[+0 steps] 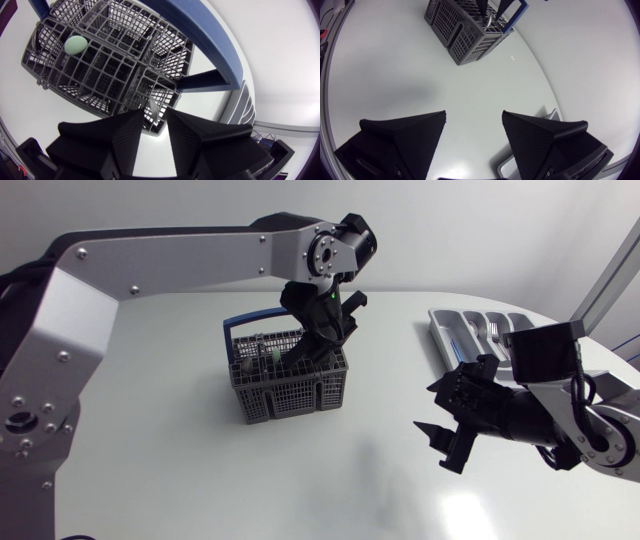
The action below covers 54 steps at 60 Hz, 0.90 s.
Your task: Unload the cutlery basket into the drawer organizer.
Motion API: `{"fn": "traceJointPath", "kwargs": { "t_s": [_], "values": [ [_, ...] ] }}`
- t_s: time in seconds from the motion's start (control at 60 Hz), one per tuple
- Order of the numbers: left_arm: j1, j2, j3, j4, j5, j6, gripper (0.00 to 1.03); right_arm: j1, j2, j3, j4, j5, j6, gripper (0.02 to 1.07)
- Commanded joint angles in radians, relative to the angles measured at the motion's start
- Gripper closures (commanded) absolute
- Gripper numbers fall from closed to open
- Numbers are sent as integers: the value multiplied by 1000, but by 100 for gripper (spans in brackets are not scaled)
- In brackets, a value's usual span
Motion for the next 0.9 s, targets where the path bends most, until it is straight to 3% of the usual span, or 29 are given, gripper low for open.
{"fn": "traceJointPath", "kwargs": {
  "t_s": [0.0, 0.2, 0.417, 0.883],
  "values": [
    [0, 38, 31, -6, 6, -17, 73, 5, 14, -31, 11, 2, 13, 26],
    [-6, 49, 39, -9, -29, -19, 90, 5, 14, -35, 11, 2, 12, 26],
    [-11, 52, 31, -24, -55, -17, 99, 5, 14, -36, 13, 2, 12, 26],
    [-12, 0, -18, -12, -59, -16, 99, 6, 3, -38, 8, 7, 12, 26]
  ]
}}
